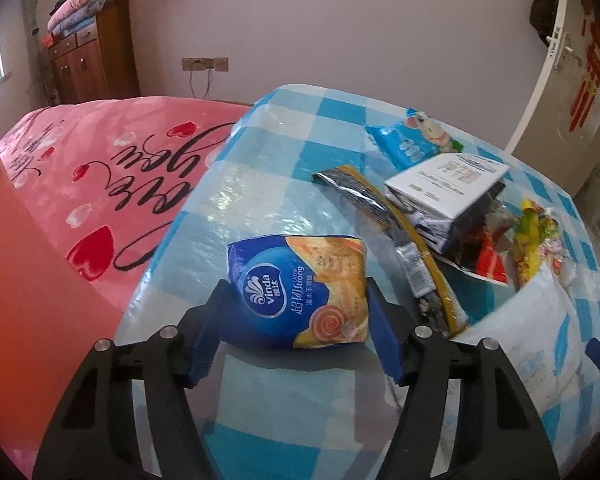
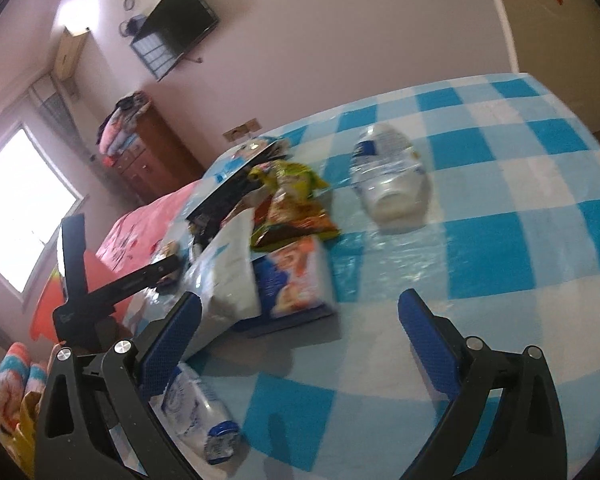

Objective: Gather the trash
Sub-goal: 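Grasp the blue Vinda tissue pack with the left gripper, then grasp the white plastic bottle with the right gripper while the left holds the tissue pack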

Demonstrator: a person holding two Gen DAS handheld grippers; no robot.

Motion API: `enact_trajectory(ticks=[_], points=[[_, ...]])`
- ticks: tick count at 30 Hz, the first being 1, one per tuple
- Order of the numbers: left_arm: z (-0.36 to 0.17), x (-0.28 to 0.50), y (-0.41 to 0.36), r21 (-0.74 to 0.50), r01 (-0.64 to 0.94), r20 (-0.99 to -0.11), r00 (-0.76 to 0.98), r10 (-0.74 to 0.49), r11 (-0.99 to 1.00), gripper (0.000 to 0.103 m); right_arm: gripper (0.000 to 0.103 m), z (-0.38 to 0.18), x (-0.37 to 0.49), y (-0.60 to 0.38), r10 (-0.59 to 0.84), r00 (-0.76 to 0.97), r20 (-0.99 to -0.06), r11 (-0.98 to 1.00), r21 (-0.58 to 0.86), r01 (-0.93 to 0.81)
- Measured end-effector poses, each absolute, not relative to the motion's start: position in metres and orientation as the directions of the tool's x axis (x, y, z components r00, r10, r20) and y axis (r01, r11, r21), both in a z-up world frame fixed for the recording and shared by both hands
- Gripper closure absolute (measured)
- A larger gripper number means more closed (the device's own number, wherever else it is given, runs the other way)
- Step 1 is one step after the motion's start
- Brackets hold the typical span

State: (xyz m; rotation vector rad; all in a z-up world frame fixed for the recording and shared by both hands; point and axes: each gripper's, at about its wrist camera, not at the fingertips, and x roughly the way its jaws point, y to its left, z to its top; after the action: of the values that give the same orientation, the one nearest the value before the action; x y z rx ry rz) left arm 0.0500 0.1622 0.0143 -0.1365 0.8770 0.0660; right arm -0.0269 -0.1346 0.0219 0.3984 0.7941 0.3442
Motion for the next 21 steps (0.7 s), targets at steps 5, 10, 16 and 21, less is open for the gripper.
enact_trajectory(ticks=[5,10,16,21], points=[[0.015,0.039,0.148,-0.108,-0.071,-0.768,0.639,-0.037,0.992,0.038,0.023,0.016,-0.022,-0.141,0.467,0.634,-0.617,0.848,0.516,-0.123],[0.016,0.029,0.14,-0.156,-0.047,-0.765,0.638,-0.09,0.987,0.039,0.023,0.018,-0.018,-0.153,0.442,0.646,-0.623,0.848,0.524,-0.075],[0.015,0.015,0.13,-0.177,-0.004,-0.761,0.635,-0.134,0.984,0.039,0.023,0.031,-0.006,-0.168,0.335,0.665,-0.668,0.892,0.452,0.005],[0.015,0.008,0.128,-0.213,0.018,-0.754,0.633,-0.176,0.977,0.04,0.019,0.038,0.026,-0.167,0.224,0.649,-0.727,0.943,0.33,0.043]])
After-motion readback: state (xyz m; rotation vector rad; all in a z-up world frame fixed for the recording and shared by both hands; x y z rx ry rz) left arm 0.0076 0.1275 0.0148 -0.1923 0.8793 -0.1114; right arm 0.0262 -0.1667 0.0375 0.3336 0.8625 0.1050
